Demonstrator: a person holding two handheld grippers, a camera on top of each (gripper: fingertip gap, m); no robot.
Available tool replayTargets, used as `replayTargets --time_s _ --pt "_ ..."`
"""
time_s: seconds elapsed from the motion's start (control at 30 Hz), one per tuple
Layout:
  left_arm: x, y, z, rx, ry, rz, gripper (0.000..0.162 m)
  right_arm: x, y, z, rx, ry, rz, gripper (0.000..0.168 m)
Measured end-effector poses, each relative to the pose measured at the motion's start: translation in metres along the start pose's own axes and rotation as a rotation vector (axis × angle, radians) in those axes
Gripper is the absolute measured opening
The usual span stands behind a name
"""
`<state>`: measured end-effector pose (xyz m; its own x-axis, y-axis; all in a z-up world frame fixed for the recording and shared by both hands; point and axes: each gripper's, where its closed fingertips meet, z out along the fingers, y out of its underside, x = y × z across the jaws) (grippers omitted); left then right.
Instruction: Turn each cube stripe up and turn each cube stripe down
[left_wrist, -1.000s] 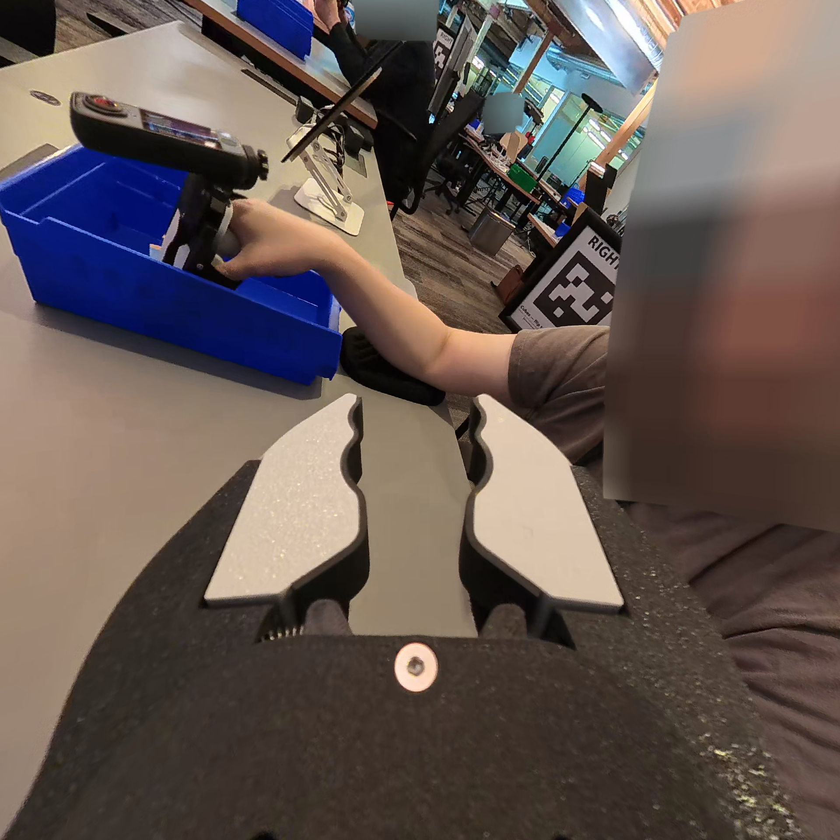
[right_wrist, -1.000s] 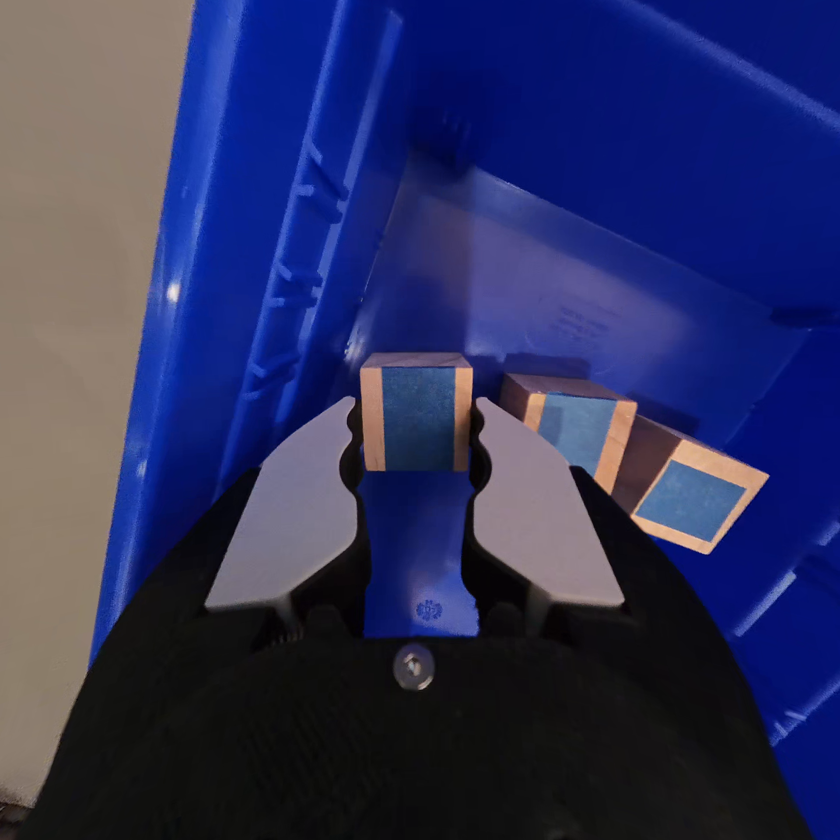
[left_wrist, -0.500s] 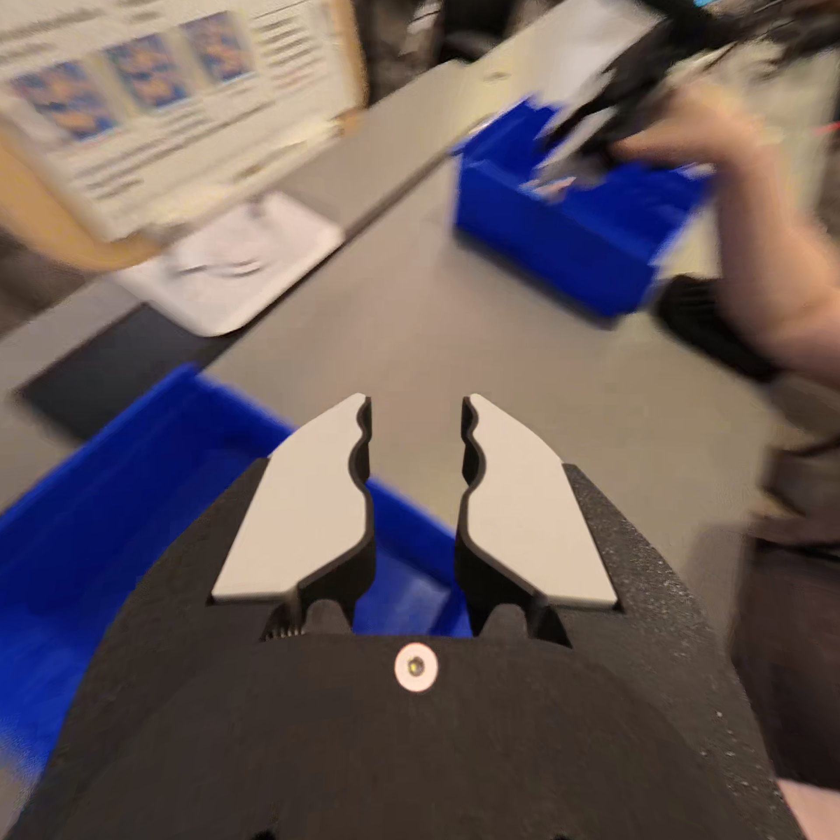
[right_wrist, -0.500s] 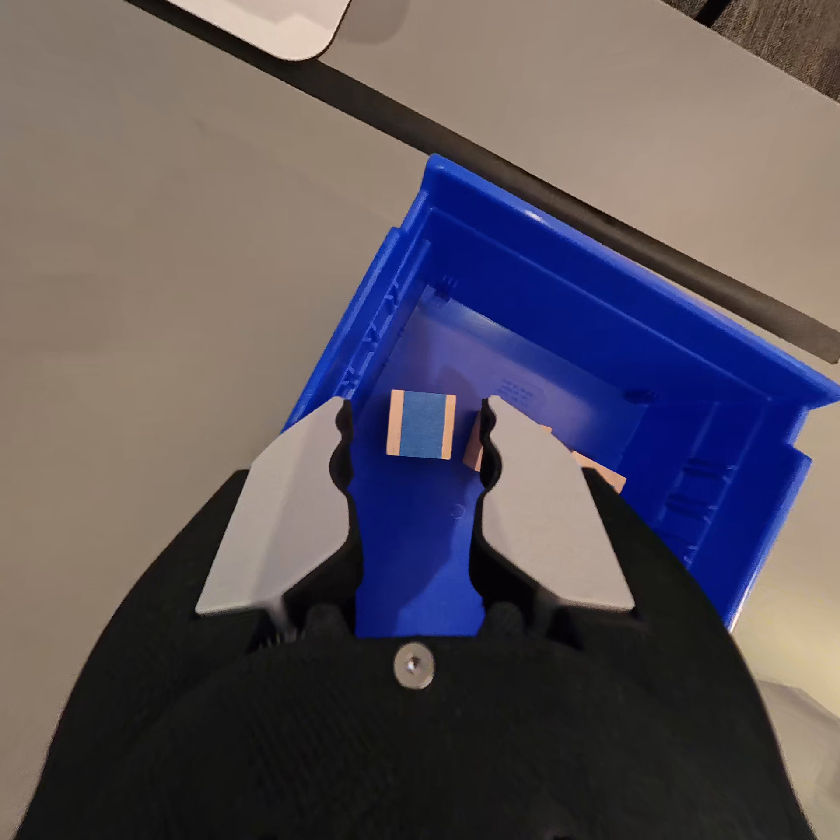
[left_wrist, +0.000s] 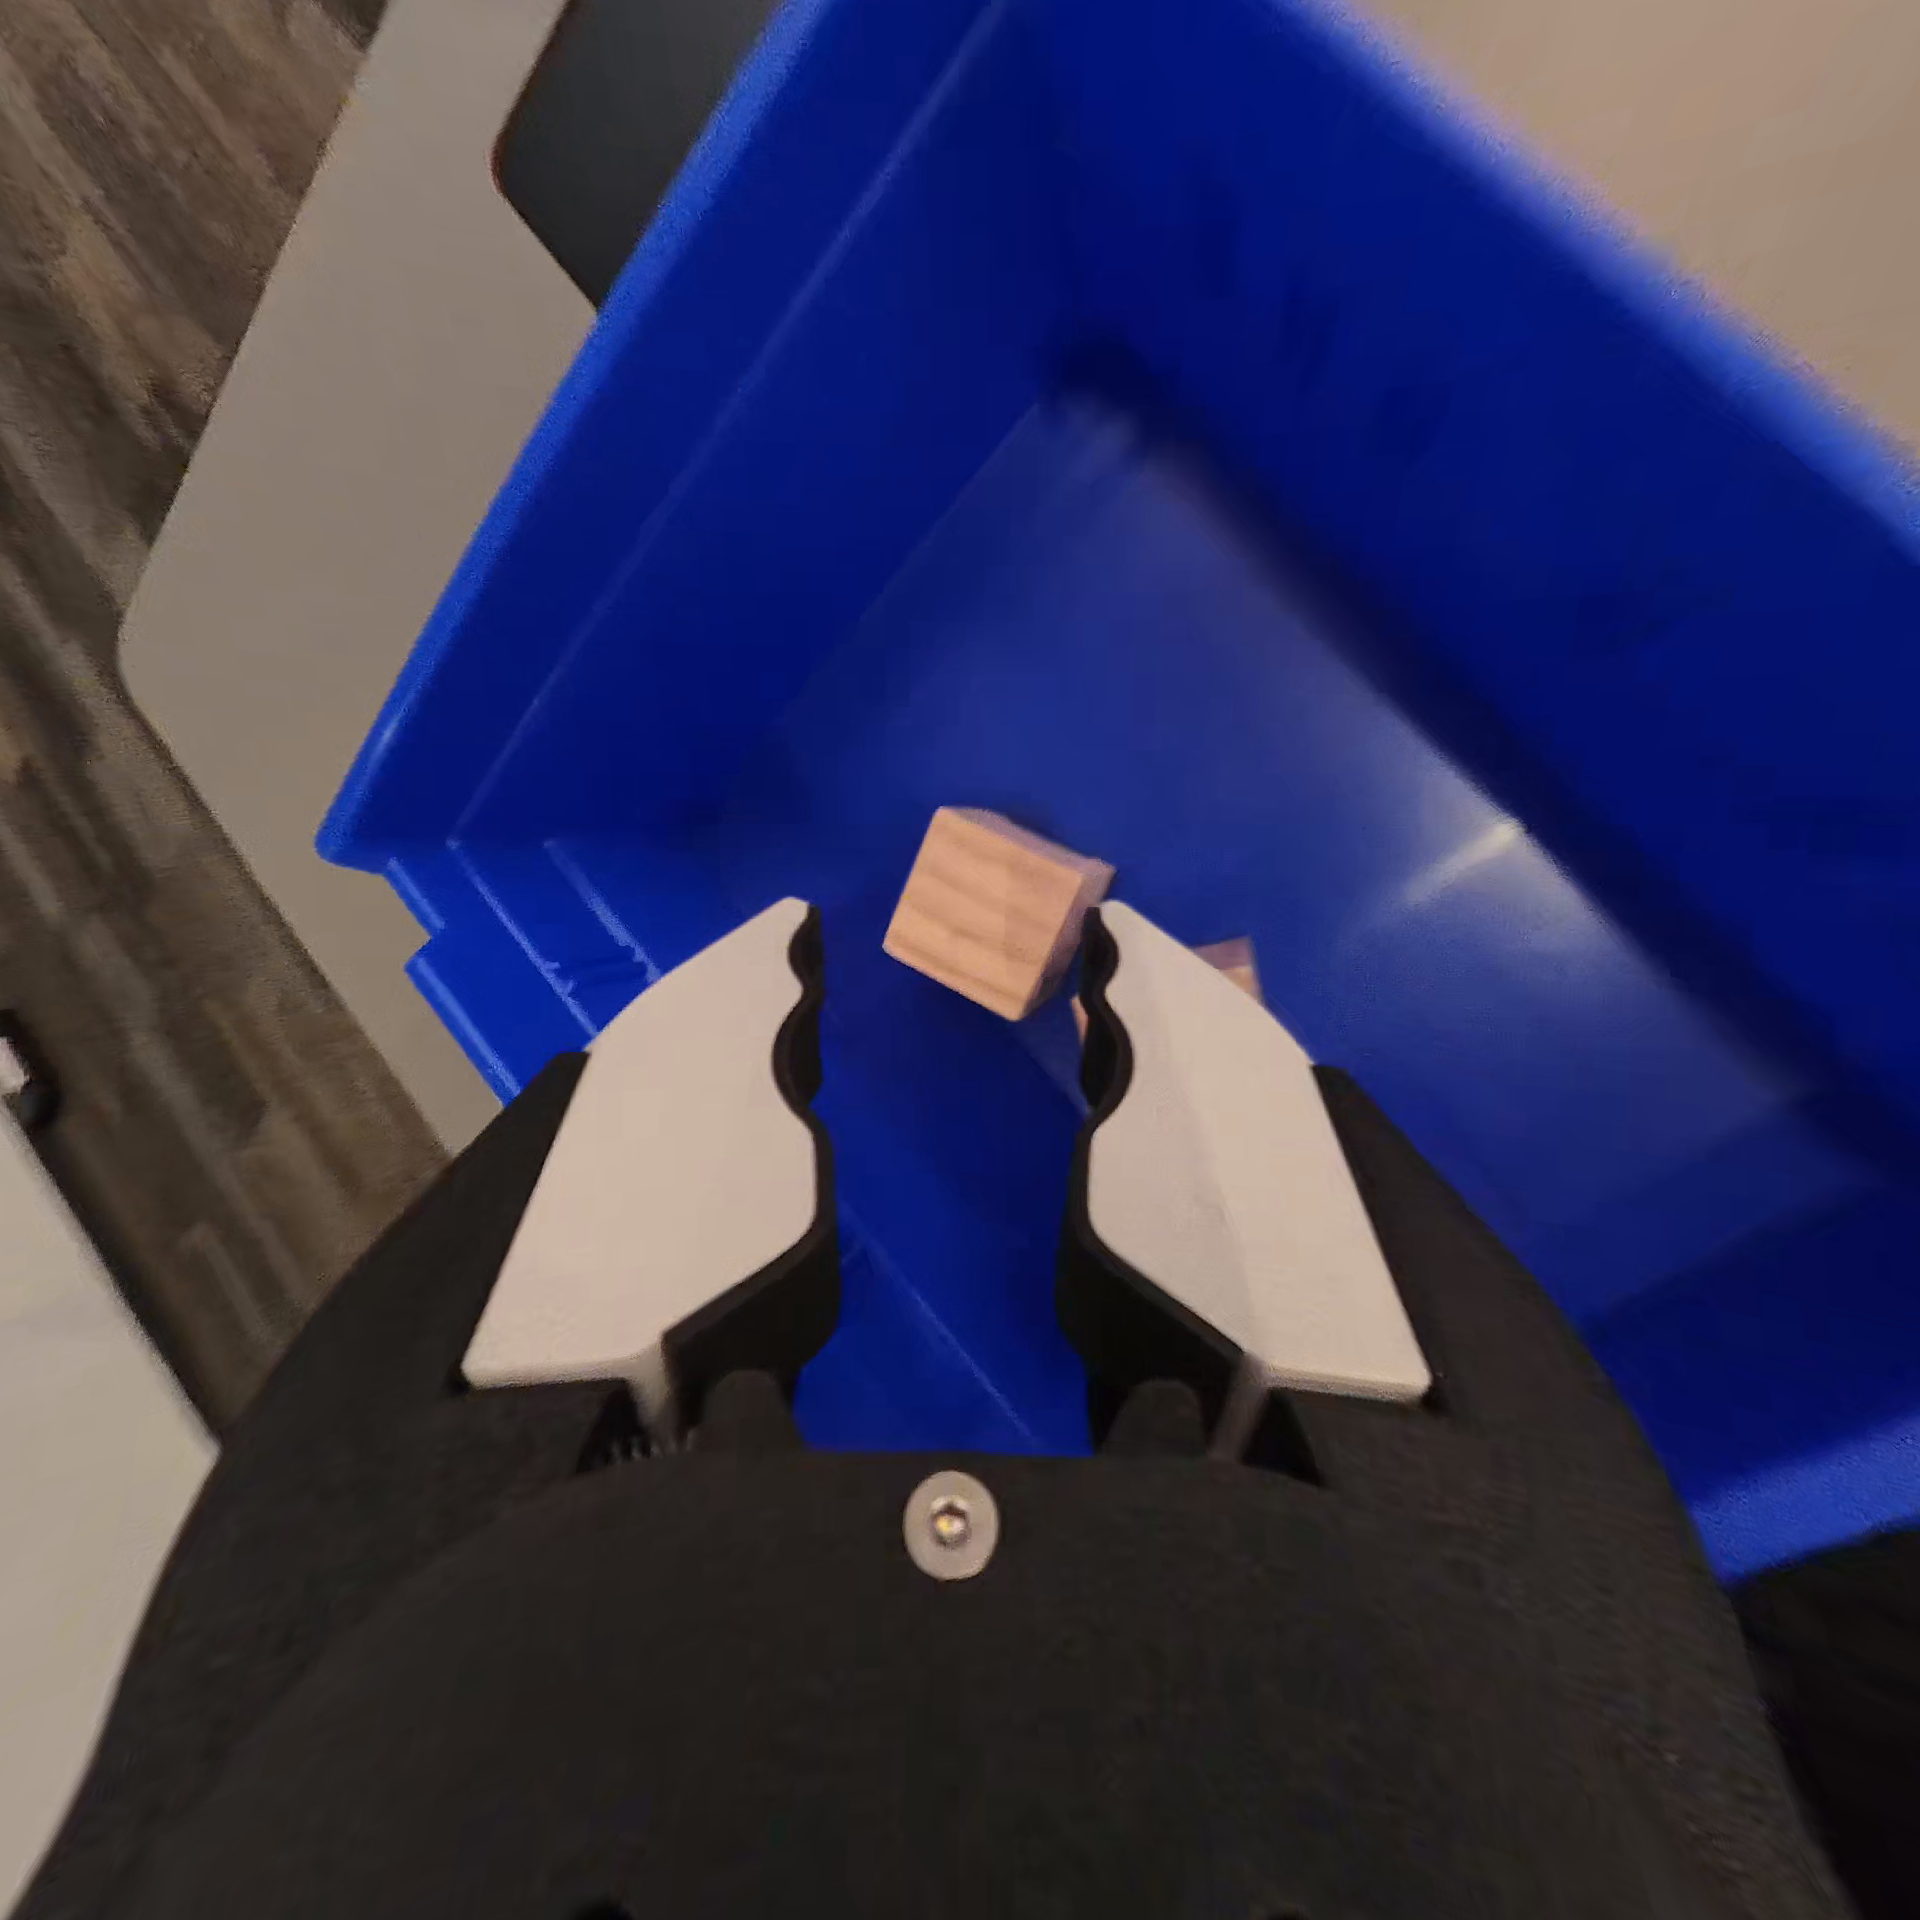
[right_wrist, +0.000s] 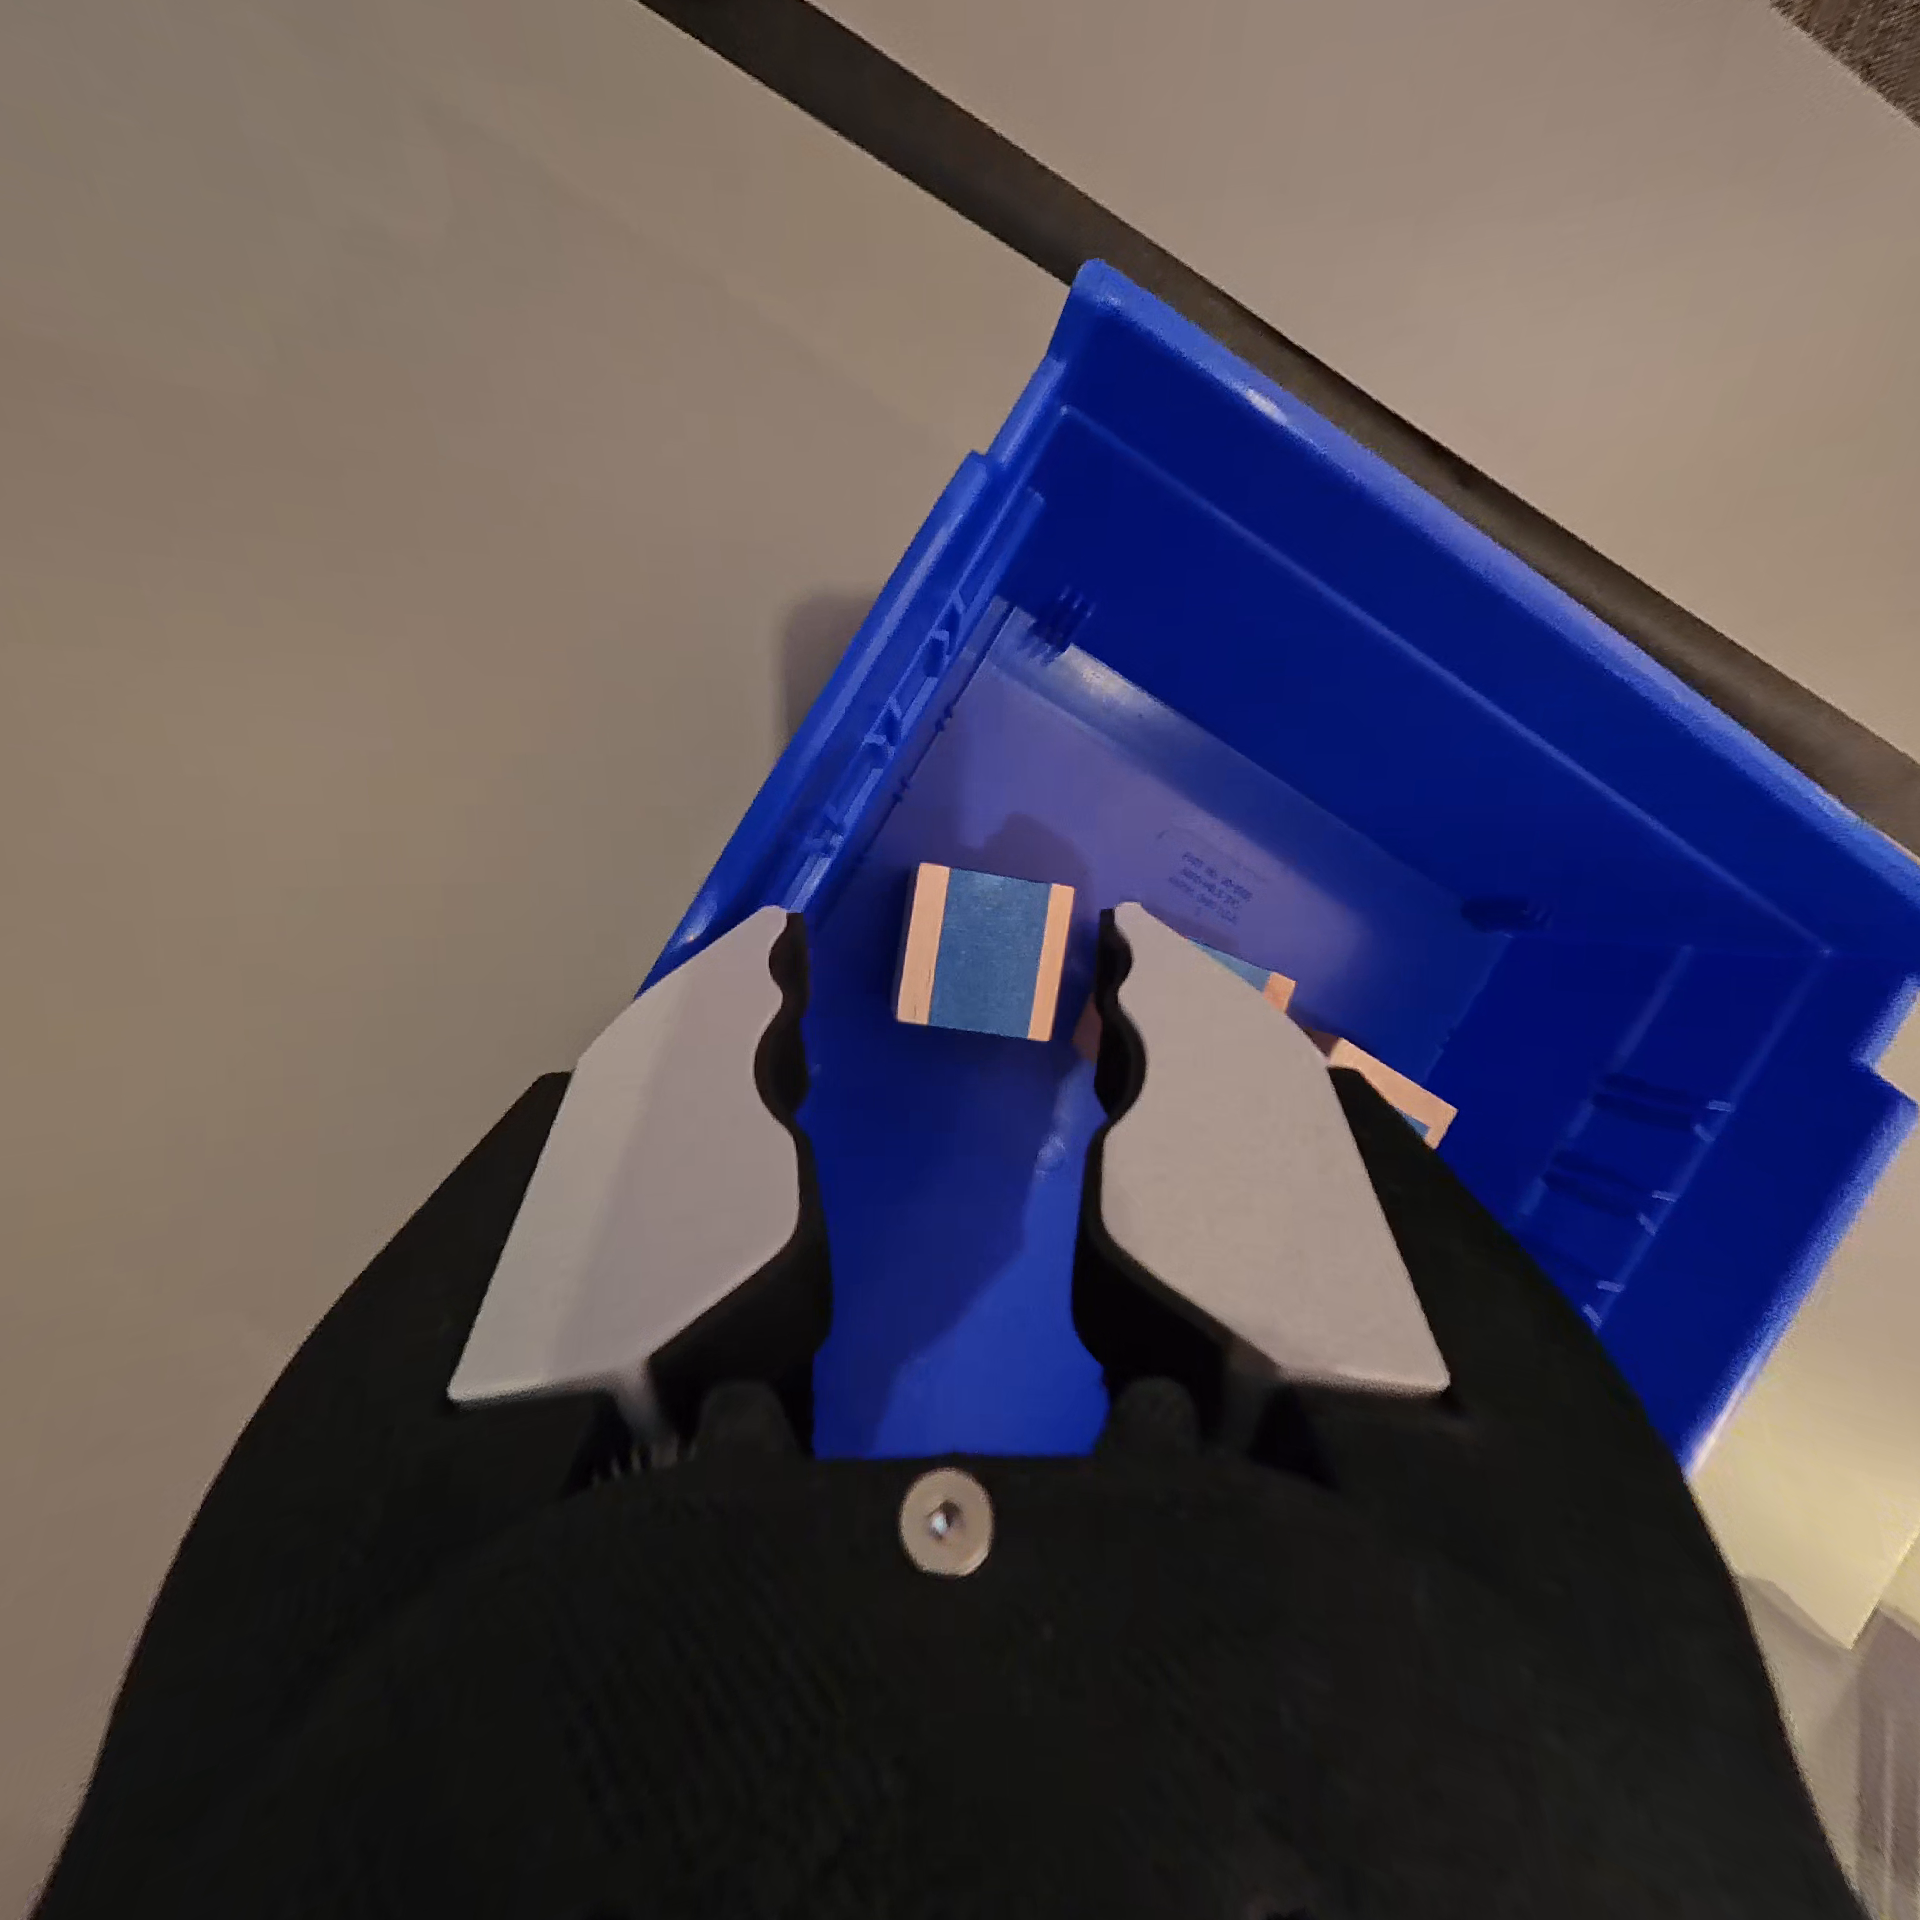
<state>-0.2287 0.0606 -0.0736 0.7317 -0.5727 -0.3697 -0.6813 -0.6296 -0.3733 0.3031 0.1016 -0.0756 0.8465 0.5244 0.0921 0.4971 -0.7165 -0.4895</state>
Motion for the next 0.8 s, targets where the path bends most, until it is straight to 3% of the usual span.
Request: replayTargets --time_s 0.13,0.47,0.8 --pt "-0.002 0.009 0.014 -0.056 -0.007 0.048 0.042 0.007 0.002 -0.013 0.011 0.013 0.017 0.057" --pt "0.006 0.024 0.039 -0.157 0.116 0.072 0.060 0.027 0.009 -0.048 0.052 0.058 0.076 0.059" --pt "0.011 0.030 0.057 -0.215 0.185 0.074 0.052 0.029 0.015 -0.054 0.037 0.054 0.072 0.059"
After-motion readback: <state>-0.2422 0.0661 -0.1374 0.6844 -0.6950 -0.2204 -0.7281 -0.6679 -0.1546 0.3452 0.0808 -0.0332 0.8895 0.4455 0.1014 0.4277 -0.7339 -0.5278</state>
